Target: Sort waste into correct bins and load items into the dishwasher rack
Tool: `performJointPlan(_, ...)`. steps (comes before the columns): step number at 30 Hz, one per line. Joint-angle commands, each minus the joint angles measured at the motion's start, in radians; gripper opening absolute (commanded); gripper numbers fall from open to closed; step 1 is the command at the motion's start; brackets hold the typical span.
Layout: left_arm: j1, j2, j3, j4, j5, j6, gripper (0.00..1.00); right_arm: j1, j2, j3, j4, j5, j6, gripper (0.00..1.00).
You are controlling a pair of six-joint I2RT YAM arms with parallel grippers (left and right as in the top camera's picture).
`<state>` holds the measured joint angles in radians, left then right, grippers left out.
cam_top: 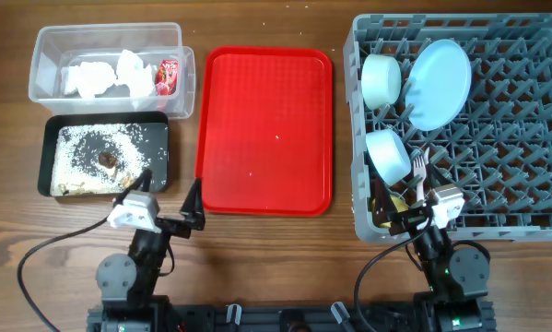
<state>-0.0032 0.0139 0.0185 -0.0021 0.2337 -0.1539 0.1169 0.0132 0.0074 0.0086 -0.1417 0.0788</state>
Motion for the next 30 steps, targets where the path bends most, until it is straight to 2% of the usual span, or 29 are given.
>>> performJointPlan(1, 0.008, -0.011, -0.013, -0.032, 0.008, 0.02, 1.0, 0.003, -0.008, -0.002, 0.005, -0.016, 0.01, 1.0)
performJointPlan(30, 0.008, -0.011, -0.013, -0.053, 0.008, 0.009, 1.0, 0.003, -0.008, -0.002, 0.005, -0.016, 0.01, 1.0)
